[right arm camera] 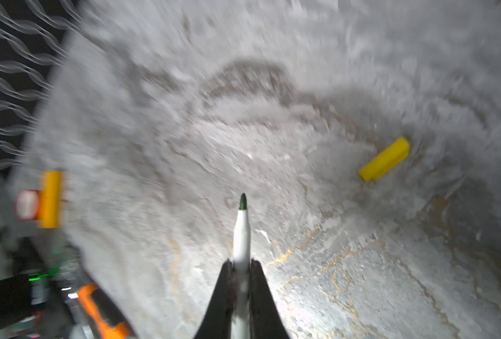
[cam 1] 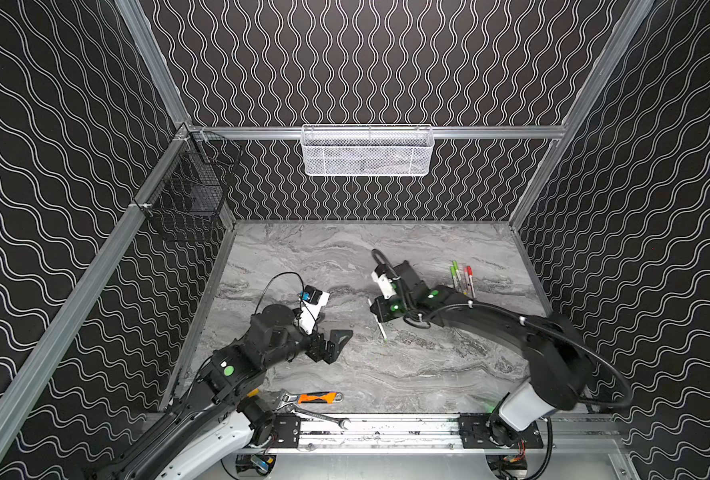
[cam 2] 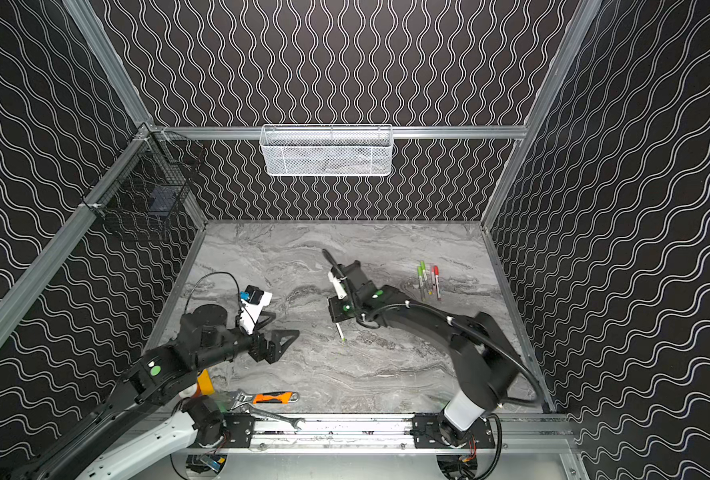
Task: Insert the pens into the pen caps
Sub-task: 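Pass the white marker upright to the left gripper while the left gripper closes on it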
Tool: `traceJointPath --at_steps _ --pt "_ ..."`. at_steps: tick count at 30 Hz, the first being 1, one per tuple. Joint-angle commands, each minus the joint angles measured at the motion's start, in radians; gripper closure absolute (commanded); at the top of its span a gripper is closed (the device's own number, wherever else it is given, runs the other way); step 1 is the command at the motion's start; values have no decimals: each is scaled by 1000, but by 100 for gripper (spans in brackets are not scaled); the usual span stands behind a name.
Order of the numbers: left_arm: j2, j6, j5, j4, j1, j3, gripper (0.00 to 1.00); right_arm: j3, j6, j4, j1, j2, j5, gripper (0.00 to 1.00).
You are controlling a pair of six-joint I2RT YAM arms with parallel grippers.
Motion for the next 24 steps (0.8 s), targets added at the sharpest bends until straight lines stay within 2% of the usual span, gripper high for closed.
traceJointPath --at_steps 1,4,10,16,19,24 --pt "38 -42 136 170 0 -22 1 -110 -26 282 -26 -127 -196 90" --pt "77 -64 218 268 -2 -43 1 -221 -11 512 -27 -246 -306 89" --pt "117 -76 318 441 -2 -91 4 -254 27 656 -27 -318 -471 91" --pt "139 -80 399 562 -2 -121 16 -295 135 851 -15 -358 -589 91" --pt "134 -98 446 663 -2 -151 24 -317 192 949 -11 -371 -625 91" --pt "165 -131 521 797 -2 -177 31 -347 303 1122 -5 -357 -666 90"
